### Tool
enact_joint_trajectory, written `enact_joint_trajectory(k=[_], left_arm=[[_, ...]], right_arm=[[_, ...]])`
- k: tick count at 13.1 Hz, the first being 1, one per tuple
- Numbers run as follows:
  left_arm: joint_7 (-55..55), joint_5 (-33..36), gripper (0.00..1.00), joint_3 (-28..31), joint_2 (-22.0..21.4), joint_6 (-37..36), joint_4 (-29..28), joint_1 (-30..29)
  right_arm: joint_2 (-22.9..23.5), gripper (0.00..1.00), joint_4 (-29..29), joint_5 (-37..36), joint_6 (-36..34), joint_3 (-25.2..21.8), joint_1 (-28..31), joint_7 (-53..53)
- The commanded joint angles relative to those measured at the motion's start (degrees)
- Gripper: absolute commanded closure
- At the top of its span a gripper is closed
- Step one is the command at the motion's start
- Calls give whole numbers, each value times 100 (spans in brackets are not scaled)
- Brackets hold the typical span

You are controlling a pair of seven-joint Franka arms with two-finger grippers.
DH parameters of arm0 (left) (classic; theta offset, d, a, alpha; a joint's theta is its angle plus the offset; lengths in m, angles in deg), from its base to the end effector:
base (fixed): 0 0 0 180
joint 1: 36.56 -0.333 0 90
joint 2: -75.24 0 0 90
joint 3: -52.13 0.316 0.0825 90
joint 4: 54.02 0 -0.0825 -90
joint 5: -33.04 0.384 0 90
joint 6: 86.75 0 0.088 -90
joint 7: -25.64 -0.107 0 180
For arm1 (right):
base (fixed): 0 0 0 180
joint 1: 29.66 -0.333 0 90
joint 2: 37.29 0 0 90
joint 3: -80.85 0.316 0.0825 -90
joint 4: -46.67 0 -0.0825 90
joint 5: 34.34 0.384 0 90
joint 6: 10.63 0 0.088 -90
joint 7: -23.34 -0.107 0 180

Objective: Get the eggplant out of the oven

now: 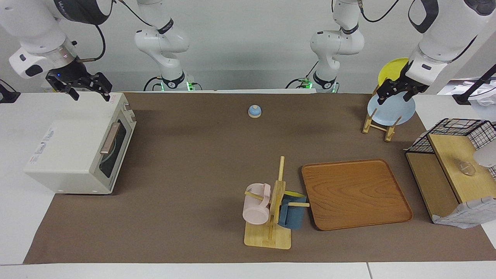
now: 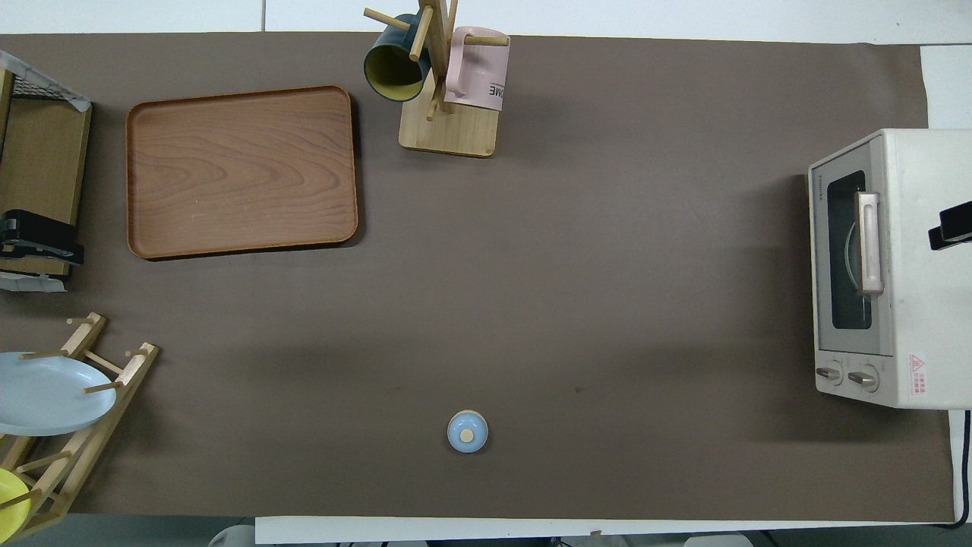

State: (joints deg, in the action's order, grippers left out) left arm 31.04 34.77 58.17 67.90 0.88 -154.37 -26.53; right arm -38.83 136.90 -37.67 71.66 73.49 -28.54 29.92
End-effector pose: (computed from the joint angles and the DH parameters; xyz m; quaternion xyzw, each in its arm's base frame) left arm 0.5063 -0.0288 0.6040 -0.9988 -0.0115 0.0464 0.0122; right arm 0.5246 -0.0861 0.6263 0.9979 -0.0187 -0.0590 0.0197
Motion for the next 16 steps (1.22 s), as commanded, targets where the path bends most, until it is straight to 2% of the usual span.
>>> enact_joint_trajectory(k=[1, 8, 9, 10, 11, 13, 15, 16], left_arm=[[-39, 28, 0, -15, 40, -123, 122, -19], [-39, 28, 0, -15, 40, -123, 122, -19], [-39, 28, 0, -15, 40, -123, 122, -19], [-39, 28, 0, -15, 40, -123, 122, -28], [-39, 28, 0, -15, 40, -123, 113, -19], [-39, 28, 0, -15, 40, -123, 122, -19], [-39, 28, 0, -15, 40, -123, 122, -28], [-39, 28, 0, -15, 40, -123, 113, -19]], right_arm=[[57, 0, -93, 86, -65, -3, 12, 45], [-66, 1, -50, 86, -13, 32, -50, 54], [-145, 36, 203, 78, 301, 58, -102, 45], [-320, 62, 693, 60, 853, 111, -259, 36], [-356, 79, 1089, 51, 1241, 111, -252, 36], [-252, 100, 1487, -36, 1753, 103, -156, 158], [12, 100, 1576, -167, 1851, 94, -112, 133], [143, 100, 1603, -456, 1973, 94, -103, 141]])
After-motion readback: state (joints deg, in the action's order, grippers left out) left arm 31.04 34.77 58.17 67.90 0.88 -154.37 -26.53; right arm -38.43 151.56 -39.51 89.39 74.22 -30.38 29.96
